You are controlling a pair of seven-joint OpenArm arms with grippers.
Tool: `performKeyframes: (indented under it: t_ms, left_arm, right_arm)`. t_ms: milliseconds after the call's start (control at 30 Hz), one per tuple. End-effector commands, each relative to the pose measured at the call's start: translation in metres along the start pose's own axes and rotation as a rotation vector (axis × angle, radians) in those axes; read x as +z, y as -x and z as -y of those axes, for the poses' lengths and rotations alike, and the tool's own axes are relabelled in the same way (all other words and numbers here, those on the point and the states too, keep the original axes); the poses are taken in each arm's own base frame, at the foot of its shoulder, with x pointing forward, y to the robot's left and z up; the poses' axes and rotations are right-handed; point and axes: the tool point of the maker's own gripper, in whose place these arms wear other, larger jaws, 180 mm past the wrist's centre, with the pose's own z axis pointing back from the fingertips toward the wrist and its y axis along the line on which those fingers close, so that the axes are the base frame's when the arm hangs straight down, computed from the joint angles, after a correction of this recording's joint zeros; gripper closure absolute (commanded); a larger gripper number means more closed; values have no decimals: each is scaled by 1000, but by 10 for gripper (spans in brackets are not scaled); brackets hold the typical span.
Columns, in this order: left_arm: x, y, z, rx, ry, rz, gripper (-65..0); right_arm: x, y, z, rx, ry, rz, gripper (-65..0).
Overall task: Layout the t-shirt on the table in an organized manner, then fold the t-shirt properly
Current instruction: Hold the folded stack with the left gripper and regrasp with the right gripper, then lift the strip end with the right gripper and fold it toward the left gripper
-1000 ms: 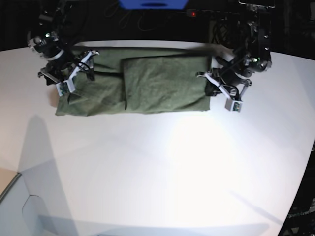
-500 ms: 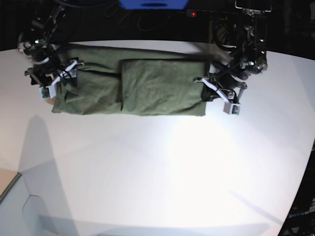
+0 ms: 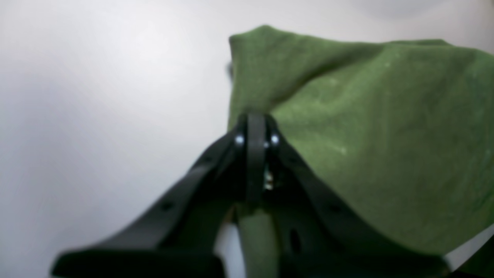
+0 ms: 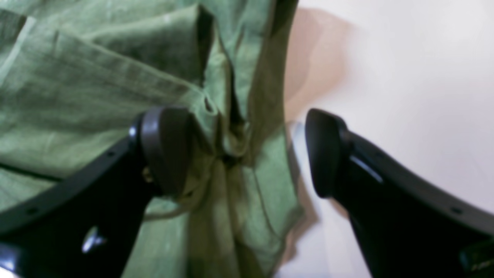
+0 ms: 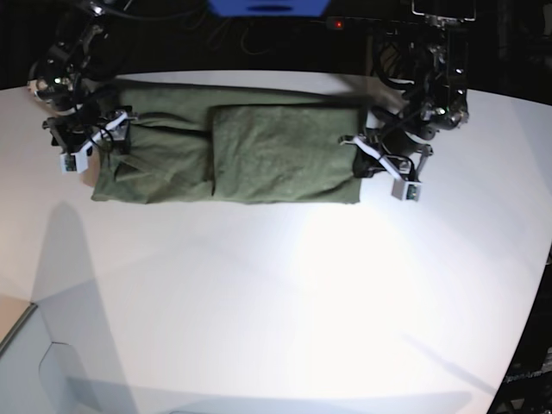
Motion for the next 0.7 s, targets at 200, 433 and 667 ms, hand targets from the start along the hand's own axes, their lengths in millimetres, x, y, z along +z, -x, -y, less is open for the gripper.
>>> performKeyframes:
  t_ms: [200, 433, 667]
  left_arm:
    - [2, -1, -3, -14, -10, -11, -2]
    - [2, -1, -4, -12, -13, -8, -2]
    - [3, -2, -8, -17, -19, -8, -2]
  right_arm:
    - [-1, 7, -10, -13, -11, -18, -464]
    - [-6, 10, -34, 31, -75, -37, -229]
    - [-6, 7, -36, 40, -78, -31, 0]
